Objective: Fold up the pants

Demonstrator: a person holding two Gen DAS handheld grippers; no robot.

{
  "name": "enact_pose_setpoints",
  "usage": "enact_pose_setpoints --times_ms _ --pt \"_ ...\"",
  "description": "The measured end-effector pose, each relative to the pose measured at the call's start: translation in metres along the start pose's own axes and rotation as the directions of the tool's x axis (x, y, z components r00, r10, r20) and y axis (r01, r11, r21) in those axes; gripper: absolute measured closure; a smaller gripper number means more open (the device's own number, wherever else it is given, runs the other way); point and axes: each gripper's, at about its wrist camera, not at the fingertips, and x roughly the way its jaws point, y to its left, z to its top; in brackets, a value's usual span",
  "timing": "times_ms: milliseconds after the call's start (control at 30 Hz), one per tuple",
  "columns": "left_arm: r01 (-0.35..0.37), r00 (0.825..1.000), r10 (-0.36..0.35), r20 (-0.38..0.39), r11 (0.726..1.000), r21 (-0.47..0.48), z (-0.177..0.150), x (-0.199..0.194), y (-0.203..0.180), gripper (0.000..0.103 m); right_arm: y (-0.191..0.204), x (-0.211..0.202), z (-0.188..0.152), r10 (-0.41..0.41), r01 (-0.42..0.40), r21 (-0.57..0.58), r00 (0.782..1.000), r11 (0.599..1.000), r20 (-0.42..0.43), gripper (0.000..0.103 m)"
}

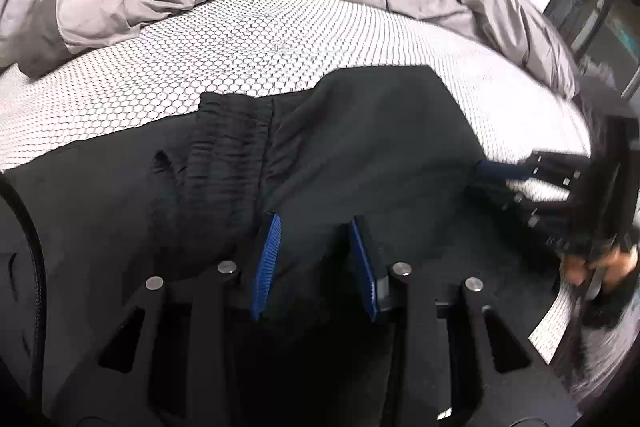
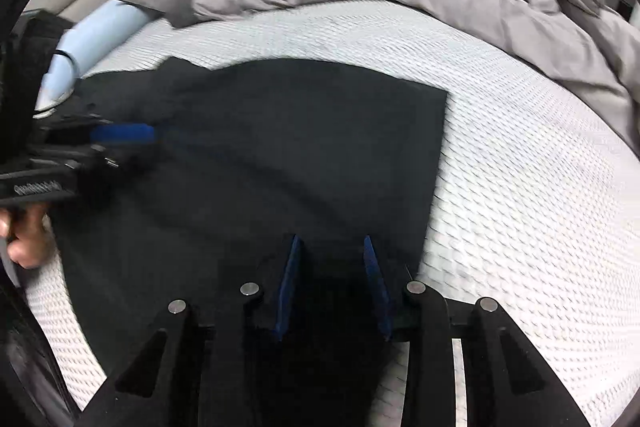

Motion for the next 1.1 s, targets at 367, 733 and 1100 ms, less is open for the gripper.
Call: enact_pose_setpoints --times_ms 367,733,1100 --pt "-0.04 0.999 0.04 0.02 0.999 0.001 0.04 0.01 -0.008 0.068 0.024 0.003 0.035 0.082 -0.082 -0.005 0.992 0.997 0.091 0.068" --pt "-0.093 0.995 0.093 0.021 0.996 -0.012 0.032 0.016 0.012 0.071 -0.01 0.018 0.024 -0.099 0.098 0.02 0.994 0.995 0.04 0.068" --pt "-0.068 0.997 0.069 0.044 0.997 -0.034 0.046 0.026 0.01 0.071 0.013 0.003 0.055 0.062 -0.073 0.051 0.981 0.996 0.183 0.067"
